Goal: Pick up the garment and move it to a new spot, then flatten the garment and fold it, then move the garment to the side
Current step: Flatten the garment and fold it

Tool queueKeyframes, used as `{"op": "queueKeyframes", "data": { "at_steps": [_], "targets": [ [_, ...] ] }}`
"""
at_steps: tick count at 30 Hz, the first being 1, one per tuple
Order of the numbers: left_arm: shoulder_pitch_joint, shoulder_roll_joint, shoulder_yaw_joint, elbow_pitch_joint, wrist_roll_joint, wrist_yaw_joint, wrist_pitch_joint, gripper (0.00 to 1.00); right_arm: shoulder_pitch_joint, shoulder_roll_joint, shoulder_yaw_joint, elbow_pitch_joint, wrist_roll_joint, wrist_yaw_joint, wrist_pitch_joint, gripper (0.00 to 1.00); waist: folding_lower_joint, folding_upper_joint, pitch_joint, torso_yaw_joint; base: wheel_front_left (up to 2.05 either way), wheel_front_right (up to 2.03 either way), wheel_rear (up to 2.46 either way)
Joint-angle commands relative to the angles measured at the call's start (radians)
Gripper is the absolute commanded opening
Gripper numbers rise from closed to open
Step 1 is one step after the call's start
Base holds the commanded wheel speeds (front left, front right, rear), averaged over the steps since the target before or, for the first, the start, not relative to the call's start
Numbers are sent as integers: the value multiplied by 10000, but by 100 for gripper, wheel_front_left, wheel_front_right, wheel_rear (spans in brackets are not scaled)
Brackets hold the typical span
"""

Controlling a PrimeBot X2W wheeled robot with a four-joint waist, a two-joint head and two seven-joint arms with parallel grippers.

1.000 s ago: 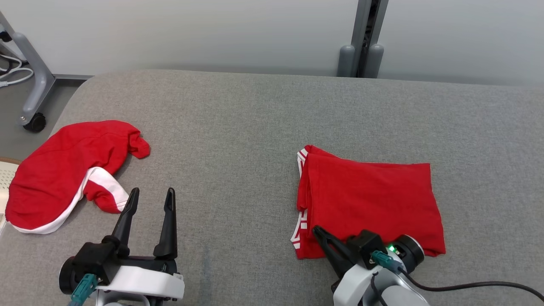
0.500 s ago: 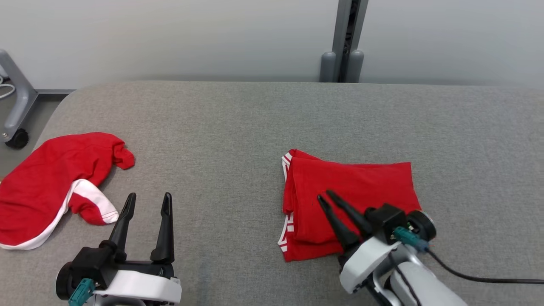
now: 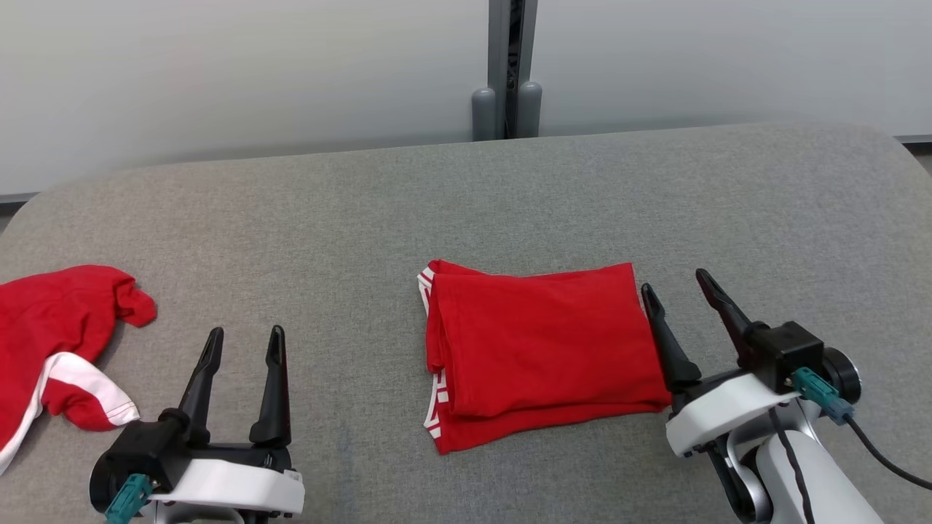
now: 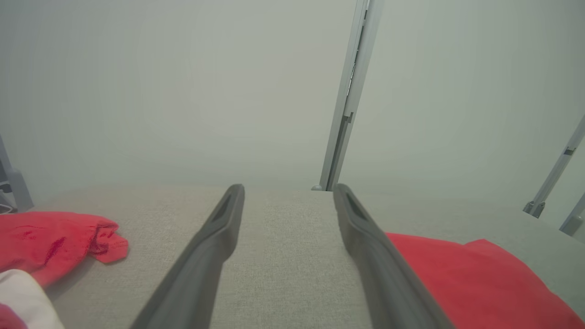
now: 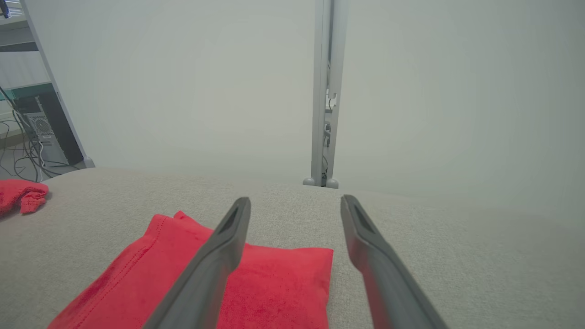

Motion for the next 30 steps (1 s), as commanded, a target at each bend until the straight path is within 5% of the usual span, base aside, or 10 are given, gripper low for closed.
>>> {"op": "queueKeyframes", "data": {
  "at_steps": [1, 30],
  "targets": [
    [-62, 33, 31, -7, -80, 36, -18, 100, 131, -43, -96, -61, -72, -2, -15, 100, 0, 0, -38, -71, 0, 0, 0],
    [1483, 33, -11, 807, -497, 465, -16, 100, 2592, -95, -840, -1292, 396, -2, -14, 100, 0, 0, -1395, -122, 0, 0, 0]
  ]
}}
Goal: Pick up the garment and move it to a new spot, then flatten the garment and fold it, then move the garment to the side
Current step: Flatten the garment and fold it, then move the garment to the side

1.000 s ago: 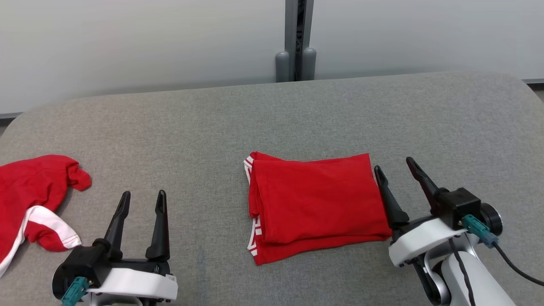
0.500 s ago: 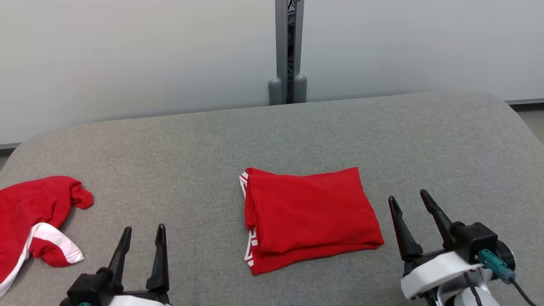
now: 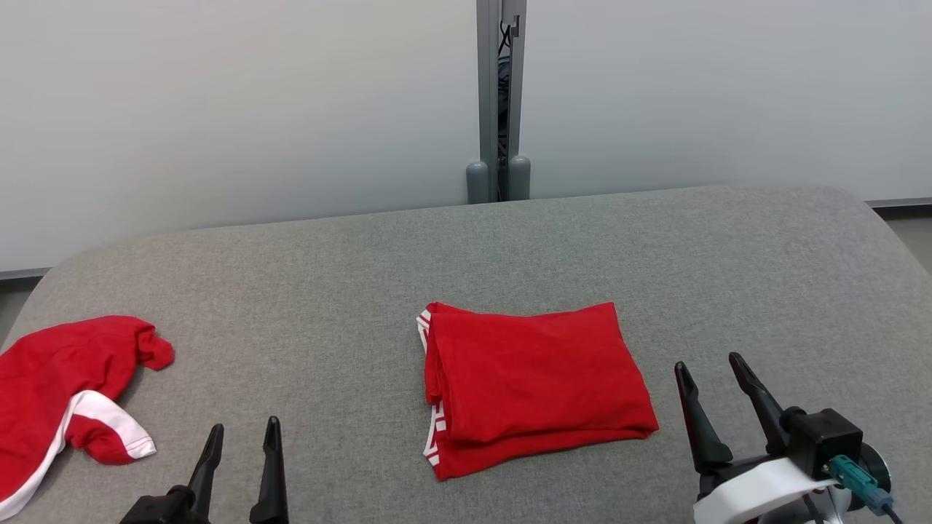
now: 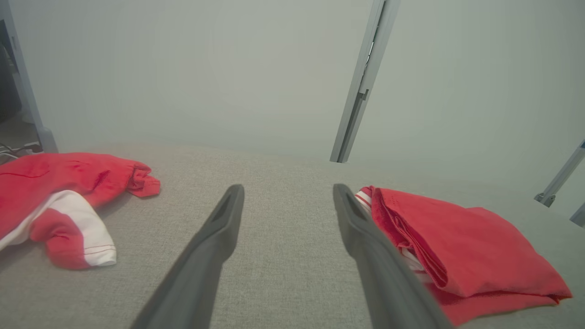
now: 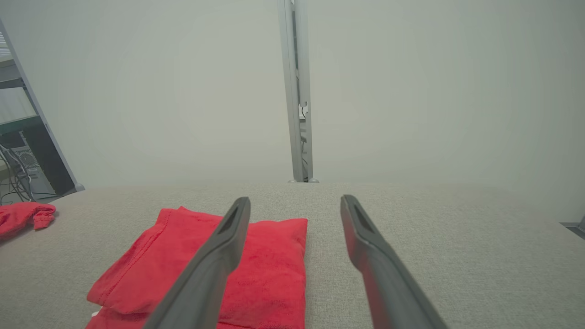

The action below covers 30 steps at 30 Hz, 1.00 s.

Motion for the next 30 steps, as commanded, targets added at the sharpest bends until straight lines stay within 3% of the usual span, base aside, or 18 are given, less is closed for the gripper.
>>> {"op": "queueKeyframes", "data": {
  "at_steps": [1, 19, 26, 30],
  "targets": [
    [131, 35, 48, -3, 15, 21, -16, 100, 184, -25, -12, -5, 27, -2, -14, 100, 0, 0, -2, 25, 0, 0, 0],
    [57, 35, -3, -108, 168, 30, -16, 100, 56, 79, -75, 236, 167, -2, -14, 100, 0, 0, 116, 163, 0, 0, 0],
    [-186, 37, -177, -107, 249, -64, -18, 100, -314, 145, -54, 995, 1590, 0, -15, 100, 0, 0, 307, 470, 0, 0, 0],
    [-335, 33, -211, -136, 281, -102, -18, 100, -825, -95, 270, 2046, 2489, 0, -11, 100, 0, 0, 472, 739, 0, 0, 0]
  ]
}}
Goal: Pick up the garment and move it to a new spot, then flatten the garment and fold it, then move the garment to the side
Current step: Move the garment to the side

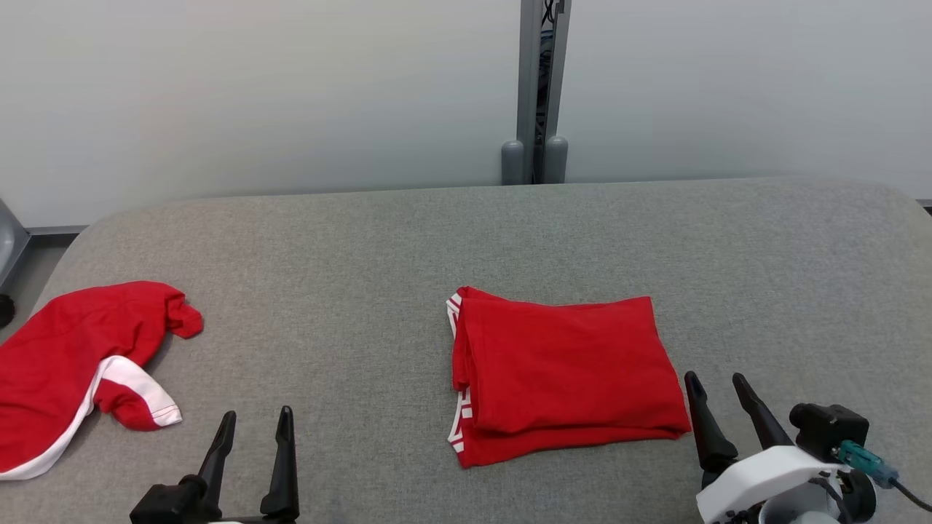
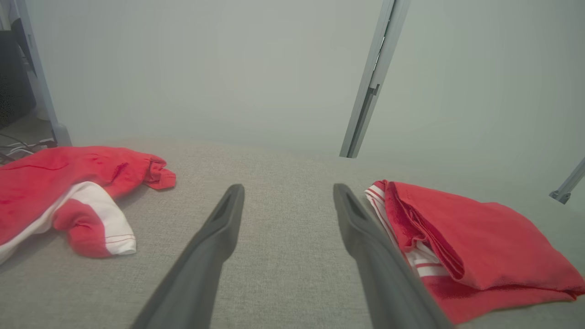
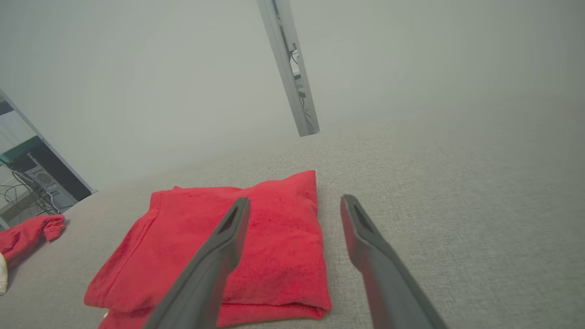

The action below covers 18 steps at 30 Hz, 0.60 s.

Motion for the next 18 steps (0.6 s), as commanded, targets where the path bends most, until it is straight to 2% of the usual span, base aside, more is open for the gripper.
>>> {"op": "queueKeyframes", "data": {
  "at_steps": [1, 6, 13, 18],
  "targets": [
    [-217, 35, -14, -8, 81, -35, -16, 100, -306, -167, 118, 305, 212, 0, -12, 100, 0, 0, 121, 168, 0, 0, 0],
    [-310, 35, -110, -21, 74, -95, -16, 100, -1358, -557, 804, 1899, 1141, 0, -10, 100, 0, 0, 379, 471, 0, 0, 0],
    [-719, 35, -331, -24, 89, -172, -16, 100, -2955, -1005, 1399, 3576, 840, 2, -12, 100, 0, 0, 1206, 822, 0, 0, 0],
    [-1081, 35, -400, 36, 46, -220, -18, 100, -3514, -905, 1802, 4396, 888, 0, -10, 100, 0, 0, 1700, 963, 0, 0, 0]
  ]
}}
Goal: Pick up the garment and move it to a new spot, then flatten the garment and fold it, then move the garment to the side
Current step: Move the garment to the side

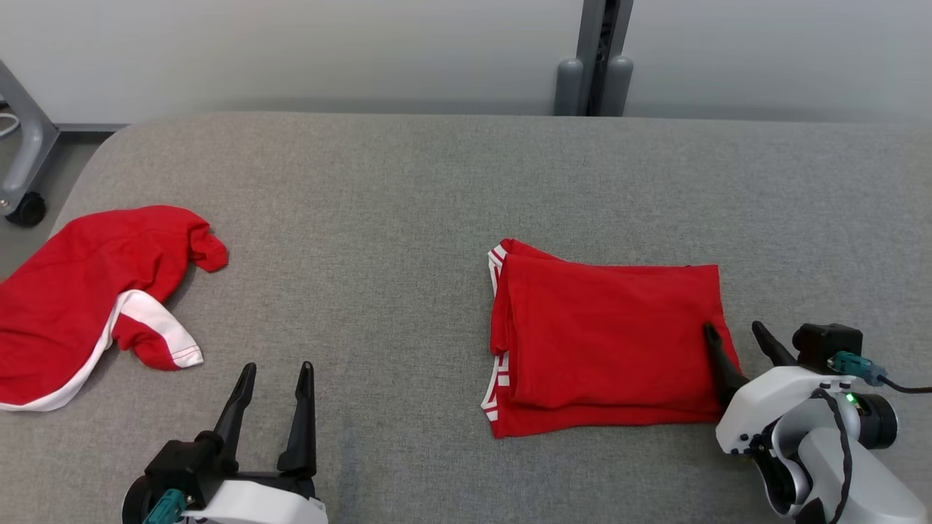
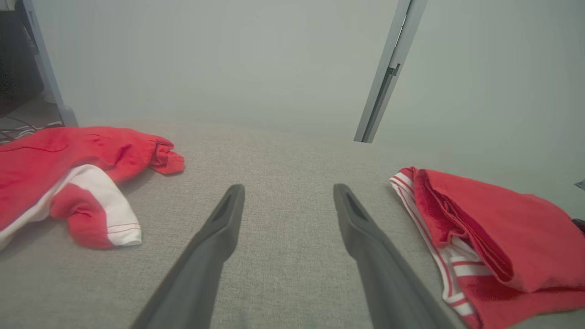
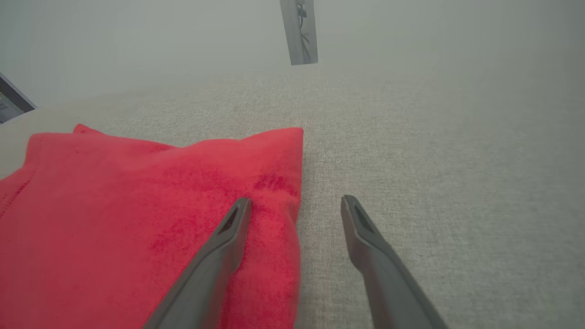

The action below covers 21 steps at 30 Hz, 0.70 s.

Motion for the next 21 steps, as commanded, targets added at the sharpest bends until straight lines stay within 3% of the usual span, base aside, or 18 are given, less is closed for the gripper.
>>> {"op": "queueKeyframes", "data": {
  "at_steps": [1, 9, 10, 11, 12, 13, 17, 21],
  "targets": [
    [-212, 35, -1, 3, -26, -42, -18, 100, -137, 0, 150, 166, 82, -2, -12, 100, -1, 0, 265, 121, 0, 0, 0],
    [-442, 39, 17, 49, -50, -27, -18, 100, -240, 311, 1111, 985, 759, 0, 84, 100, -1, 0, 454, 95, 0, 0, 0],
    [-475, 37, 15, 50, -44, -24, -19, 100, -270, 343, 1256, 1053, 875, 1, 85, 95, -1, 0, 444, 87, 0, 0, 0],
    [-509, 37, 15, 62, -40, -12, -18, 100, -364, 302, 1540, 1089, 996, 3, 74, 16, -1, 0, 412, 73, 0, 0, 0],
    [-509, 37, 15, 62, -40, -12, -18, 100, -364, 302, 1540, 1089, 996, 3, 74, 16, -1, 0, 412, 73, 0, 0, 0],
    [-517, 37, 16, 73, -42, -3, -18, 100, -394, 259, 1669, 1094, 1045, 1, 64, 0, -1, 0, 393, 68, 0, 0, 0],
    [-529, 37, 19, 58, -17, 21, -18, 100, -770, -48, 1891, 1057, 992, -7, 18, 0, -1, 0, 365, 63, 0, 0, 0],
    [-486, 37, 86, -8, 10, 38, -18, 100, -1096, -322, 1449, 503, 418, -5, -3, 0, -1, 0, 402, 15, 0, 0, 0]
  ]
}}
